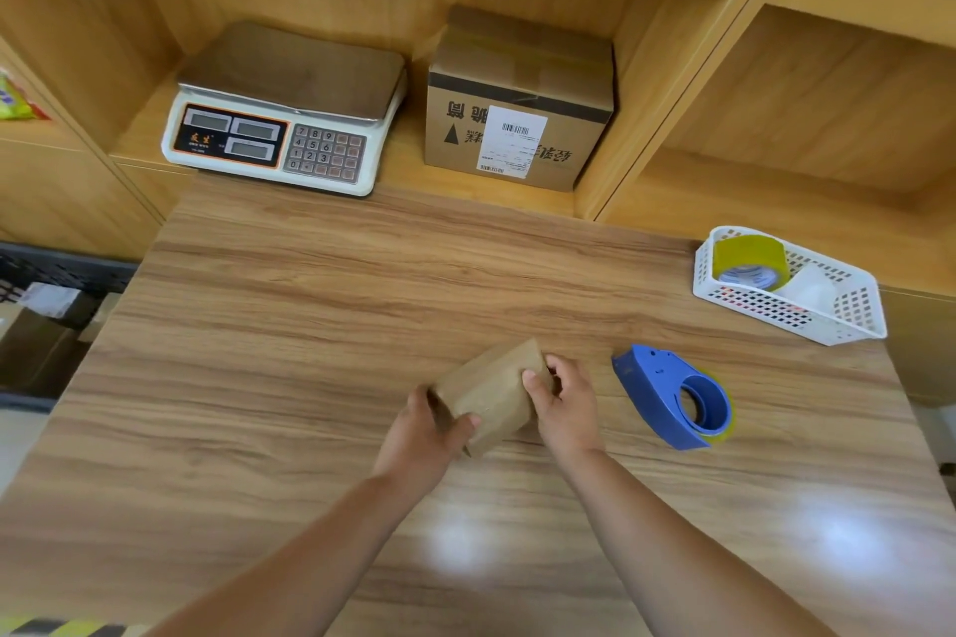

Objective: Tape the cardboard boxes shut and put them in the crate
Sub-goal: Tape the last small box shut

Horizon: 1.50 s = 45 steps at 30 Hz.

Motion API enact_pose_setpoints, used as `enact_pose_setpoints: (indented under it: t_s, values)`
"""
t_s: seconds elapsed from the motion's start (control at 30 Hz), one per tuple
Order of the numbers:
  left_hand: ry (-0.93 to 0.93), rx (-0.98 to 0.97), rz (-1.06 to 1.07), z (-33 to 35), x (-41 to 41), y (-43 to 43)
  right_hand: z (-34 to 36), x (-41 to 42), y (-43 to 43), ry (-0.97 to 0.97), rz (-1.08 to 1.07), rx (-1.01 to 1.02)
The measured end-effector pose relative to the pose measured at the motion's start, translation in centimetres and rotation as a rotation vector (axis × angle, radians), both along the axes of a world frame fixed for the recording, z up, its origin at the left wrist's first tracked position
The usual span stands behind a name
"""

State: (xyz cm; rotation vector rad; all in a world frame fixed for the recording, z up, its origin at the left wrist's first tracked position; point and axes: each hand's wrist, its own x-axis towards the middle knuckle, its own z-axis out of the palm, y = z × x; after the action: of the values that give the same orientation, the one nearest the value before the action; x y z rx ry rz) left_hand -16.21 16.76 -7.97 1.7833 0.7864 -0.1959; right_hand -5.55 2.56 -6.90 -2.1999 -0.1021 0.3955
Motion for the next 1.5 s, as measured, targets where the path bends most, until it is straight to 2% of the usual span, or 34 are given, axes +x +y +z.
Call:
enact_pose_setpoints:
  t_s: [0.17, 0.33, 0.5, 0.67, 0.7, 0.77, 0.83, 0.93, 1.0, 1.1, 1.2, 1.33, 1.5]
  values:
    - [-0.085, 0.116, 0.007, 1.0, -0.6, -1.0, 0.3, -1.9, -2.0, 0.100, -0.036, 0.170]
    - [-0.056, 0.155, -0.021, 1.1, -2.2, -2.0, -0.5, -3.4, -3.8, 0.214, -0.004, 0.192]
    - [-0.113, 0.079, 0.170, 1.3, -2.8, -3.8, 0.5, -3.2, -4.9, 0.182, 0.018, 0.226]
    - [-0.092, 0.109, 0.369, 2.9, -2.2, -4.7, 2.2, -2.5, -5.8, 0.165, 0.089, 0.236]
    - [-0.092, 0.083, 0.392, 3.2, -2.2, -4.9, 2.2, -2.6, -6.0, 0.153, 0.114, 0.219]
    - [-0.176, -0.104, 0.403, 3.8, -2.4, -5.4, 2.3, -2.9, -6.2, 0.129, 0.167, 0.156]
    - [-0.247, -0.236, 0.309, 4.2, -2.8, -5.6, 2.6, -3.1, -6.3, 0.123, 0.217, 0.084]
    - [-0.175, -0.091, 0.112, 4.7, -3.3, -5.4, 3.1, -2.9, -6.1, 0.112, 0.248, 0.018]
    - [-0.161, 0.003, 0.114, 4.6, -3.4, -4.9, 3.4, -2.6, -5.9, 0.091, 0.230, -0.003]
    - [-0.127, 0.024, 0.186, 4.2, -3.3, -4.3, 3.8, -2.1, -5.6, 0.056, 0.180, 0.018]
    - [-0.020, 0.127, 0.238, 3.9, -3.0, -3.8, 3.9, -2.0, -5.0, 0.087, 0.145, 0.036]
    - [0.061, 0.196, 0.207, 3.5, -2.6, -3.2, 3.4, -2.2, -4.0, 0.093, 0.214, 0.014]
    - [0.054, 0.197, 0.109, 2.3, -2.3, -2.6, 2.4, -2.1, -3.3, 0.141, 0.294, -0.008]
